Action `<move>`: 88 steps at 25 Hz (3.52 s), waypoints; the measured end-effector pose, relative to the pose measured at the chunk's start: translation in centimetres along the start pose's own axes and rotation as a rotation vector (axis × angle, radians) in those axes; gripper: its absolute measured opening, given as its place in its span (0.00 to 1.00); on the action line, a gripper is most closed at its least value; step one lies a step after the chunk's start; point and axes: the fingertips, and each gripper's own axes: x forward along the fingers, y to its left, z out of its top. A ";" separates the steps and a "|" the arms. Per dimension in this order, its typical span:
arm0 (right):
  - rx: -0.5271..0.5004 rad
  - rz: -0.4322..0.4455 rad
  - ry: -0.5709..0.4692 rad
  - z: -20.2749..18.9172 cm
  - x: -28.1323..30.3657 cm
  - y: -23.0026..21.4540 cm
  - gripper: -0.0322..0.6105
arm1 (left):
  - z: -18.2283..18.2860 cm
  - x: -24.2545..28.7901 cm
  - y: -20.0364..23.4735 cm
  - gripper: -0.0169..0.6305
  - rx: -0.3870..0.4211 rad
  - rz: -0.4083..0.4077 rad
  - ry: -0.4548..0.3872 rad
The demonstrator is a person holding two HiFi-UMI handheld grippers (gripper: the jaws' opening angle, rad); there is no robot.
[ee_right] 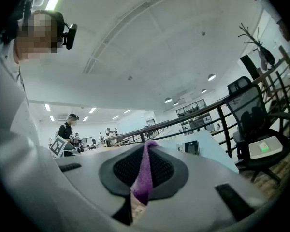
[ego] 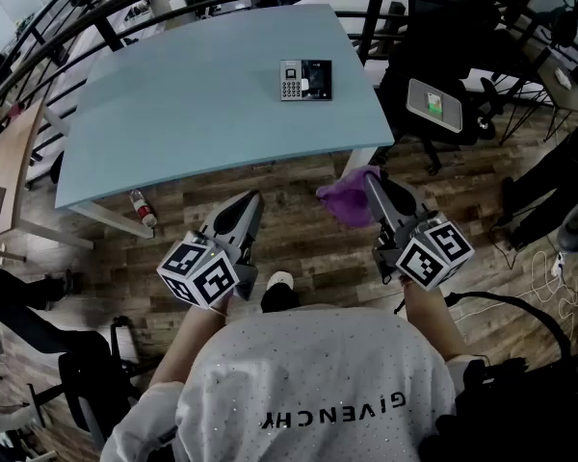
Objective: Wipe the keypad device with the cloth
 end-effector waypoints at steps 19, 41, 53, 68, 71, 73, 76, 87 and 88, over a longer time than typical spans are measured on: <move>0.004 -0.037 -0.005 -0.8 8.3 -0.3 0.08 | 2.5 3.7 7.5 0.03 -0.035 -0.050 0.033; 0.006 -0.101 0.021 -0.1 17.3 0.9 0.08 | 7.2 5.0 15.4 0.03 -0.053 -0.060 0.006; -0.034 -0.085 0.053 -0.2 21.1 -3.5 0.08 | 7.3 9.5 17.6 0.03 -0.072 -0.047 -0.008; -0.085 0.114 -0.003 6.0 32.0 -11.2 0.08 | 13.1 17.6 21.6 0.03 -0.056 0.083 -0.078; -0.073 0.092 0.080 3.4 34.3 -13.6 0.08 | 13.5 18.7 22.7 0.03 -0.059 0.119 -0.075; -0.078 0.064 0.145 1.1 35.7 -15.3 0.08 | 13.4 19.3 23.6 0.03 -0.065 0.142 -0.072; -0.082 0.047 0.231 -1.9 37.5 -17.6 0.08 | 12.8 20.7 24.6 0.03 -0.073 0.169 -0.056; -0.102 0.006 0.461 -8.1 42.8 -21.2 0.08 | 11.2 27.1 26.3 0.03 -0.093 0.183 0.002; -0.111 0.004 0.471 -8.4 43.0 -21.3 0.08 | 11.1 27.6 26.3 0.03 -0.089 0.180 0.005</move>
